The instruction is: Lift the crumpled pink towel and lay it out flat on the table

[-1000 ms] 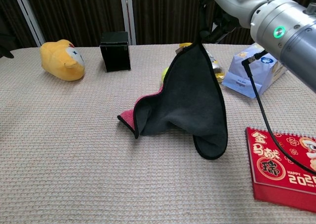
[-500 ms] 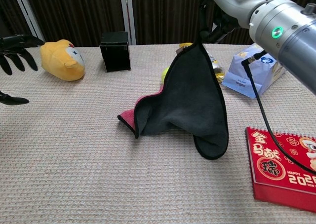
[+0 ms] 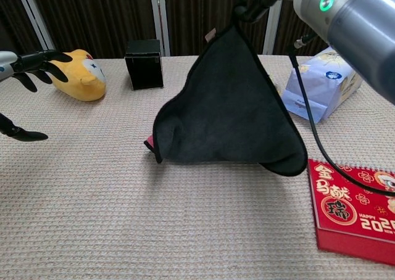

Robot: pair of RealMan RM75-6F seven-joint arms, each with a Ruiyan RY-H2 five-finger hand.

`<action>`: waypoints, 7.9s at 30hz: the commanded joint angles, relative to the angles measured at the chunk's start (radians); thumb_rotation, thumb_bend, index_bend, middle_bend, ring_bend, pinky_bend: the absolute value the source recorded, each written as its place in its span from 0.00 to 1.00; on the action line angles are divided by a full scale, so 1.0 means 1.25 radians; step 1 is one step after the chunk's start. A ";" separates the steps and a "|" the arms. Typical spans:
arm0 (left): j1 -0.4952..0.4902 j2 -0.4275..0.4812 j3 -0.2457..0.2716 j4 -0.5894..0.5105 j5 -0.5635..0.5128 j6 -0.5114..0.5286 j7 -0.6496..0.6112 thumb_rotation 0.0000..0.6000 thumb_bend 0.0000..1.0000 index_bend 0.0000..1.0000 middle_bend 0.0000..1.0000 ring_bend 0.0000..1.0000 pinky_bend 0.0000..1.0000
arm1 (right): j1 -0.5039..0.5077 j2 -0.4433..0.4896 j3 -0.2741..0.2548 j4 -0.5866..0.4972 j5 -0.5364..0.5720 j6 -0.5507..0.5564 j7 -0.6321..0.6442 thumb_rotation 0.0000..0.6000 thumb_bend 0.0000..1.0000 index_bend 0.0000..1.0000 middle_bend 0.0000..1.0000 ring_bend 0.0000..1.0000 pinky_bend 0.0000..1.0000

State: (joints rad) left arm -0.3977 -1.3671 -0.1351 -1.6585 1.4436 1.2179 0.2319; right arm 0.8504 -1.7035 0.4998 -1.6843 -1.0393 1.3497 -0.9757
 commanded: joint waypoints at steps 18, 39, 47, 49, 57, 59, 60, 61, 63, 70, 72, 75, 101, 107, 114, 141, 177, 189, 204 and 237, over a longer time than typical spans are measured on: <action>-0.021 -0.068 -0.057 -0.009 -0.034 0.061 -0.015 1.00 0.01 0.00 0.03 0.02 0.15 | 0.092 -0.029 0.073 0.022 0.097 0.045 -0.041 1.00 0.71 0.68 1.00 1.00 1.00; -0.077 -0.276 -0.053 0.083 -0.051 0.054 -0.025 1.00 0.00 0.00 0.00 0.00 0.01 | 0.126 -0.052 0.032 0.023 0.125 0.103 -0.058 1.00 0.72 0.68 1.00 1.00 1.00; -0.081 -0.374 -0.055 0.117 -0.068 0.075 -0.036 1.00 0.00 0.00 0.00 0.00 0.00 | 0.135 -0.062 0.021 0.037 0.133 0.114 -0.055 1.00 0.72 0.68 1.00 1.00 1.00; -0.081 -0.390 -0.057 0.126 -0.071 0.079 -0.036 1.00 0.00 0.00 0.00 0.00 0.00 | 0.136 -0.063 0.019 0.037 0.132 0.117 -0.053 1.00 0.72 0.68 1.00 1.00 1.00; -0.086 -0.408 -0.065 0.141 -0.094 0.067 -0.027 1.00 0.00 0.00 0.00 0.00 0.00 | 0.139 -0.058 0.015 0.033 0.136 0.123 -0.055 1.00 0.72 0.68 1.00 1.00 1.00; -0.088 -0.408 -0.067 0.145 -0.097 0.063 -0.024 1.00 0.00 0.00 0.00 0.00 0.00 | 0.140 -0.059 0.011 0.036 0.137 0.123 -0.054 1.00 0.71 0.68 1.00 1.00 1.00; -0.089 -0.408 -0.069 0.147 -0.099 0.062 -0.023 1.00 0.00 0.00 0.00 0.00 0.00 | 0.141 -0.059 0.010 0.038 0.137 0.122 -0.054 1.00 0.71 0.68 1.00 1.00 1.00; -0.090 -0.407 -0.069 0.149 -0.100 0.060 -0.022 1.00 0.00 0.00 0.00 0.00 0.00 | 0.142 -0.060 0.010 0.041 0.138 0.121 -0.054 1.00 0.72 0.68 1.00 1.00 1.00; -0.093 -0.406 -0.071 0.151 -0.105 0.053 -0.019 1.00 0.00 0.00 0.00 0.00 0.00 | 0.146 -0.062 0.010 0.049 0.139 0.119 -0.053 1.00 0.72 0.68 1.00 1.00 1.00; -0.109 -0.416 -0.084 0.169 -0.122 0.030 -0.015 1.00 0.00 0.00 0.00 0.00 0.00 | 0.174 -0.079 0.027 0.093 0.140 0.104 -0.039 1.00 0.72 0.68 1.00 1.00 1.00; -0.117 -0.424 -0.091 0.178 -0.129 0.021 -0.017 1.00 0.00 0.00 0.00 0.00 0.00 | 0.185 -0.085 0.036 0.106 0.145 0.102 -0.040 1.00 0.72 0.68 1.00 1.00 1.00; -0.127 -0.432 -0.099 0.187 -0.135 0.011 -0.021 1.00 0.00 0.00 0.00 0.00 0.00 | 0.196 -0.092 0.042 0.118 0.146 0.099 -0.042 1.00 0.72 0.68 1.00 1.00 1.00; -0.146 -0.398 -0.124 0.126 -0.162 -0.030 -0.094 1.00 0.00 0.00 0.00 0.00 0.00 | 0.289 -0.173 0.079 0.225 0.150 0.104 -0.031 1.00 0.72 0.68 1.00 1.00 1.00; -0.157 -0.428 -0.126 0.166 -0.162 -0.019 -0.088 1.00 0.00 0.00 0.00 0.00 0.00 | 0.289 -0.180 0.076 0.225 0.156 0.111 -0.034 1.00 0.72 0.68 1.00 1.00 1.00; -0.171 -0.472 -0.123 0.257 -0.159 -0.006 -0.071 1.00 0.00 0.00 0.00 0.00 0.00 | 0.289 -0.178 0.074 0.213 0.152 0.117 -0.036 1.00 0.72 0.68 1.00 1.00 1.00; -0.146 -0.408 -0.132 0.126 -0.199 -0.041 -0.167 1.00 0.00 0.00 0.00 0.00 0.00 | 0.286 -0.172 0.068 0.174 0.154 0.145 -0.063 1.00 0.72 0.68 1.00 1.00 1.00; -0.175 -0.528 -0.136 0.259 -0.181 0.042 -0.077 1.00 0.08 0.00 0.00 0.00 0.00 | 0.286 -0.178 0.065 0.146 0.151 0.163 -0.083 1.00 0.72 0.68 1.00 1.00 1.00; -0.193 -0.519 -0.187 0.316 -0.189 0.035 -0.096 1.00 0.11 0.00 0.00 0.00 0.00 | 0.290 -0.181 0.066 0.149 0.147 0.162 -0.084 1.00 0.72 0.68 1.00 1.00 1.00; -0.225 -0.504 -0.234 0.403 -0.220 0.010 -0.110 1.00 0.11 0.00 0.00 0.00 0.00 | 0.276 -0.170 0.062 0.139 0.148 0.165 -0.084 1.00 0.72 0.68 1.00 1.00 1.00; -0.168 -0.332 -0.250 0.166 -0.314 -0.072 -0.207 1.00 0.08 0.00 0.00 0.00 0.00 | 0.266 -0.170 0.053 0.162 0.153 0.154 -0.073 1.00 0.72 0.68 1.00 1.00 1.00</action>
State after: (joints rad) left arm -0.6410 -1.8319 -0.4589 -1.3759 1.0608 1.1290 -0.0089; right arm 1.1823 -1.9152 0.5659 -1.4819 -0.8487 1.5419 -1.0668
